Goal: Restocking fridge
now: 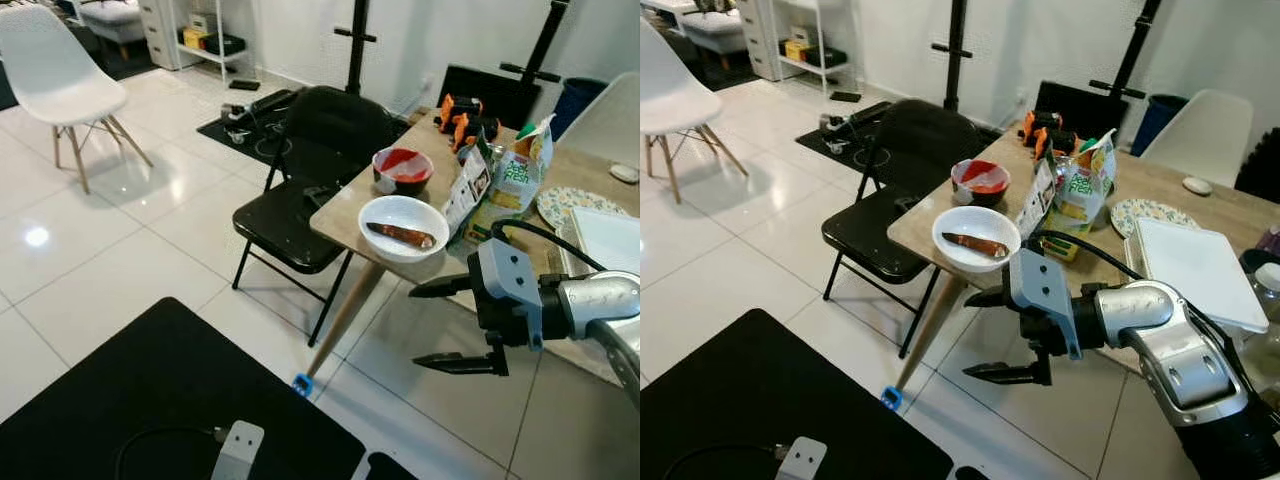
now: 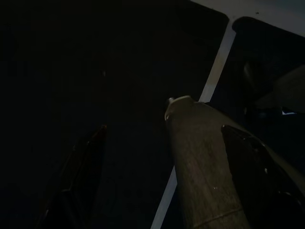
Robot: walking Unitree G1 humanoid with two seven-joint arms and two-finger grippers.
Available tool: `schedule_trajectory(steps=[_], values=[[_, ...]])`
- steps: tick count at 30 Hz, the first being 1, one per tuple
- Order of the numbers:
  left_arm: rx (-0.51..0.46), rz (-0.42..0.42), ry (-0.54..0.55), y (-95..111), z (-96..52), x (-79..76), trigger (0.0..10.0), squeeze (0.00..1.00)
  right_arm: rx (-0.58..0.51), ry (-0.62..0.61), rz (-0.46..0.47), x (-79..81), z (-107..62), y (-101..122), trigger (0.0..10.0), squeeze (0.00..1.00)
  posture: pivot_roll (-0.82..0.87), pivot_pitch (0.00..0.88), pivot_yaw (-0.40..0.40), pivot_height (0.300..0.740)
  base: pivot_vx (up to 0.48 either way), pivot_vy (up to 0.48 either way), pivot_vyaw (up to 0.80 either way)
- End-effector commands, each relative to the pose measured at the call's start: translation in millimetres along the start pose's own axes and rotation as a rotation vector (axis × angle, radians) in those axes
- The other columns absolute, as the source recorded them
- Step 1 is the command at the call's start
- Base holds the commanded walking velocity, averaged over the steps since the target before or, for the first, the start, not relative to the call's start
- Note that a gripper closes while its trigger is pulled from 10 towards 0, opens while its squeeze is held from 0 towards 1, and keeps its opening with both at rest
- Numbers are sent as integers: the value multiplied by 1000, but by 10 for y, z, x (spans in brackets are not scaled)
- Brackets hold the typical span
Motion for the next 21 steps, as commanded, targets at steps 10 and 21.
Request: schedule_trajectory(steps=[10, 21], values=[[59, 3, -23, -197, -18, -99, 10000, 0, 46, -110, -67, -233, 112, -51, 10000, 0, -56, 36, -72, 740, 0, 0, 0], [66, 5, -40, -252, -25, -168, 10000, 0, 314, -316, -162, -785, 148, -400, 10000, 0, -70, 58, -77, 740, 0, 0, 0]])
Point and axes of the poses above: a point about 5 cm out from each wrist's last joint towards the gripper, its own z axis pointing out of the wrist towards the gripper, its own y axis along the axis of the wrist's last joint, x = y × z, the point moved 6 cm from there along z, pointing out of the wrist towards the gripper, and after that the axes turned 4 degrees about -z, right-handed, at the moved point
